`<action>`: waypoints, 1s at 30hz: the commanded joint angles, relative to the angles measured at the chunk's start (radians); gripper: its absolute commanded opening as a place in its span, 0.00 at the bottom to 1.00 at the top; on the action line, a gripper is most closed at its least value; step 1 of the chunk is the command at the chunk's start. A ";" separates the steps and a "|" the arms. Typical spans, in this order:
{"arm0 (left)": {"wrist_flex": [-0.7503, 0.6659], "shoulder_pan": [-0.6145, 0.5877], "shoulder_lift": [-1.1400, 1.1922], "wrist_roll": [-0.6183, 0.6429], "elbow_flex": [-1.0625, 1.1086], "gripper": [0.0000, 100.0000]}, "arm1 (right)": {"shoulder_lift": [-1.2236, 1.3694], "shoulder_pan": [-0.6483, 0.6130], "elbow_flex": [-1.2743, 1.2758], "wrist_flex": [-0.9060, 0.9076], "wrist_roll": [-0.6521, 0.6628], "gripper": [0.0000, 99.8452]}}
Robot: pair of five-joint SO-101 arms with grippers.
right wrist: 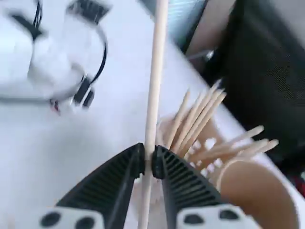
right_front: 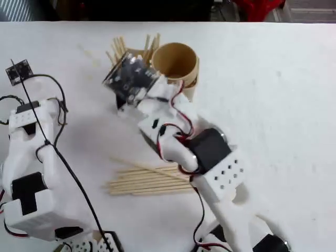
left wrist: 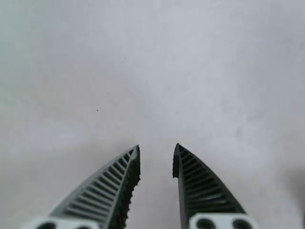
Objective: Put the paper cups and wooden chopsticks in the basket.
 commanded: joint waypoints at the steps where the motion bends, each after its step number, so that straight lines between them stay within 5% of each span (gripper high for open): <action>1: -0.017 0.013 -0.005 0.011 -0.011 0.13 | 0.038 0.013 -0.144 -0.249 -0.100 0.02; 5: -0.017 0.013 -0.005 0.011 -0.011 0.13 | 0.165 0.036 -0.192 -0.483 -0.107 0.02; 13: -0.017 0.013 -0.005 0.011 -0.014 0.13 | 0.380 0.081 -0.276 -0.676 -0.114 0.02; 21: -0.017 0.013 -0.004 0.011 -0.014 0.13 | 0.432 0.084 -0.218 -0.680 -0.115 0.02; 27: -0.017 0.013 -0.004 0.011 -0.014 0.13 | 0.394 0.085 -0.187 -0.667 -0.115 0.19; 30: -0.017 0.013 -0.004 0.011 -0.014 0.13 | 0.367 0.081 -0.190 -0.615 -0.109 0.17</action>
